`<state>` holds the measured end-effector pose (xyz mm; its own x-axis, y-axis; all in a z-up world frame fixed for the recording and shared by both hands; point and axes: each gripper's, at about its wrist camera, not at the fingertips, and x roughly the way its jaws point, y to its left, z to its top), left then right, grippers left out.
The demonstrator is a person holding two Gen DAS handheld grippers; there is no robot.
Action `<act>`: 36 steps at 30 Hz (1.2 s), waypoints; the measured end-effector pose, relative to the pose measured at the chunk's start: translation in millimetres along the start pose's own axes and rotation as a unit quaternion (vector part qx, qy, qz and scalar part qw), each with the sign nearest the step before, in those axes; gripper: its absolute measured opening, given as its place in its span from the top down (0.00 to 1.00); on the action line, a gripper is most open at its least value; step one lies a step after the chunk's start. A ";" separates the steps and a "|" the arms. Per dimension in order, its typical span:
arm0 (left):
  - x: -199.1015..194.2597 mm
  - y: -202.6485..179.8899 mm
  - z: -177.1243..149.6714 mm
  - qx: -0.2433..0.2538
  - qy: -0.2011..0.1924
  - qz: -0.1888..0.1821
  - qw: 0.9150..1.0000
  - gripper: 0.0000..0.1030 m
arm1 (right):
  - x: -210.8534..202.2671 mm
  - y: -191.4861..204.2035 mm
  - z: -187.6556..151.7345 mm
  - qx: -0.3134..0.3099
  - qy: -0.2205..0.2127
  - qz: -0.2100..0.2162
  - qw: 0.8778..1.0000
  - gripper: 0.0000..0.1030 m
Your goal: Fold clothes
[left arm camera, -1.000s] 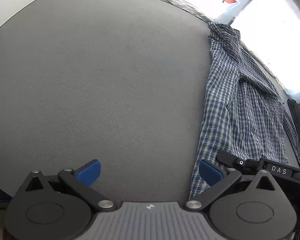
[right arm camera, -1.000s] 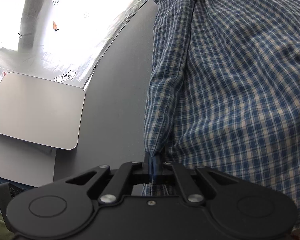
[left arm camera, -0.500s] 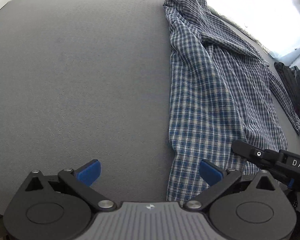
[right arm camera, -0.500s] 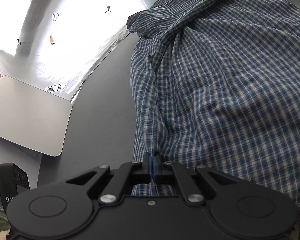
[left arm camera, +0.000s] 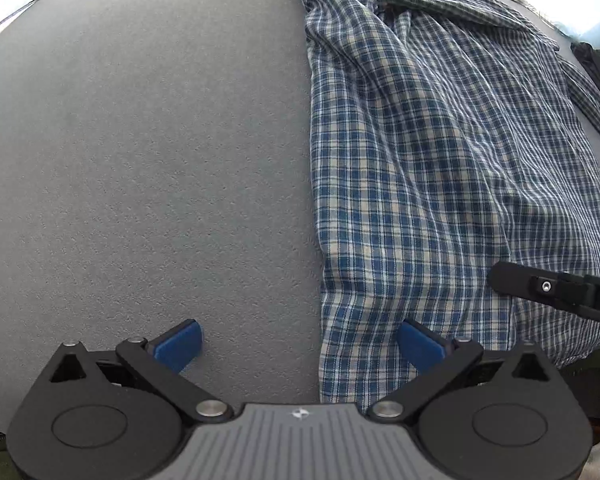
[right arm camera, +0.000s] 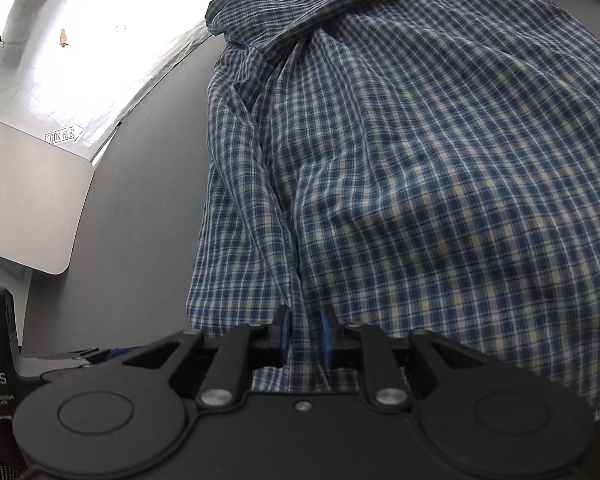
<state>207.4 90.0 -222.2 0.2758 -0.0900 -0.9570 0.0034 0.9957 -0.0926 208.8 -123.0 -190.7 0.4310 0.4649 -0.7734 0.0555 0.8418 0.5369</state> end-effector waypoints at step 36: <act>69.3 19.5 406.2 -0.145 -0.121 -0.003 0.982 0.06 | 13.1 -240.6 359.6 0.227 -0.238 -0.120 0.937 0.59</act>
<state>617.1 112.2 -178.6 0.4968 -0.0534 -0.8662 -0.2582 0.9438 -0.2063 524.9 -418.0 -208.8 0.7033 0.0118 -0.7108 0.5334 0.6522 0.5386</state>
